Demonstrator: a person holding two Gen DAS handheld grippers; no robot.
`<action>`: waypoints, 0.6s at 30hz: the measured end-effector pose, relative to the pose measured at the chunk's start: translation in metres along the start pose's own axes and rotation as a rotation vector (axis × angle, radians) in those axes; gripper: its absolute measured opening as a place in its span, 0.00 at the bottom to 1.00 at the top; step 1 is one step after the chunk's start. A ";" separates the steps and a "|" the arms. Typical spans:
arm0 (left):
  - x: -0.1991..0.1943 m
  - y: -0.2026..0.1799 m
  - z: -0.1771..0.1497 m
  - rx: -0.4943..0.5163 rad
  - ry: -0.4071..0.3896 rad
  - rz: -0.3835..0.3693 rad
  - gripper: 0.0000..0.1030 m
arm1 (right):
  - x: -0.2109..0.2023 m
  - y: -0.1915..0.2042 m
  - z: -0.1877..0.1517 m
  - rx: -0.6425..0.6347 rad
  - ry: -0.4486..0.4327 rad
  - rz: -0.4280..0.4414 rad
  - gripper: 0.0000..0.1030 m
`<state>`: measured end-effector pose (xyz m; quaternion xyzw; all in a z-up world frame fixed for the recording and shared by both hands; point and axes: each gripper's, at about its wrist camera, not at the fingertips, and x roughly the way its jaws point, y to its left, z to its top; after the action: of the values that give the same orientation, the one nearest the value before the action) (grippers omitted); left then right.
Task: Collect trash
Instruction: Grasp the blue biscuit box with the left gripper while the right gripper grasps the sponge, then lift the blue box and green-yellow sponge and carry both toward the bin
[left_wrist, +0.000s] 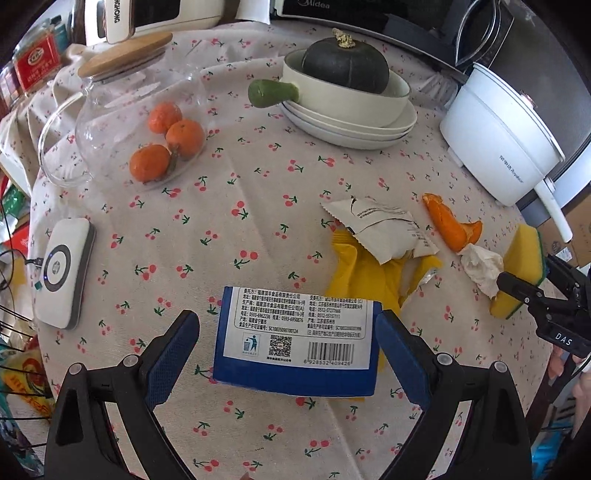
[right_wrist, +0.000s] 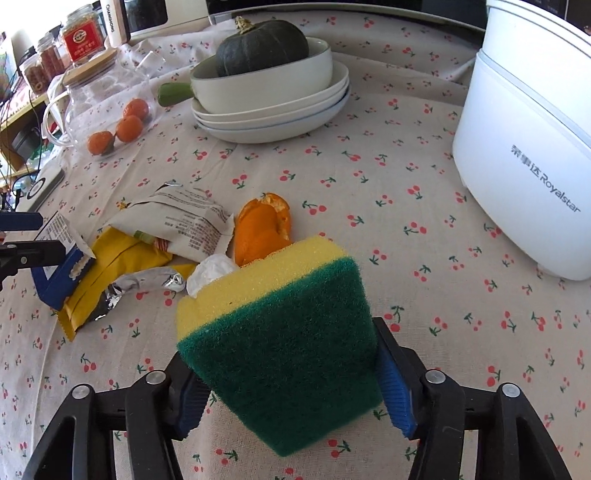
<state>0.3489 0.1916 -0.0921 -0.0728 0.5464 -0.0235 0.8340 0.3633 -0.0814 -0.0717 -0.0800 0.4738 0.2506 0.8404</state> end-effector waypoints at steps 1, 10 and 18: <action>0.000 0.000 -0.001 0.000 0.001 0.001 0.95 | -0.002 -0.001 0.000 0.004 -0.004 0.001 0.62; 0.001 -0.001 -0.009 -0.010 0.024 0.006 1.00 | -0.031 -0.004 -0.019 0.019 -0.029 0.016 0.62; 0.005 -0.022 -0.019 0.021 0.006 0.029 1.00 | -0.038 0.001 -0.042 0.010 -0.003 0.024 0.62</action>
<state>0.3339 0.1670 -0.1006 -0.0562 0.5497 -0.0175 0.8333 0.3152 -0.1089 -0.0626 -0.0699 0.4748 0.2582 0.8385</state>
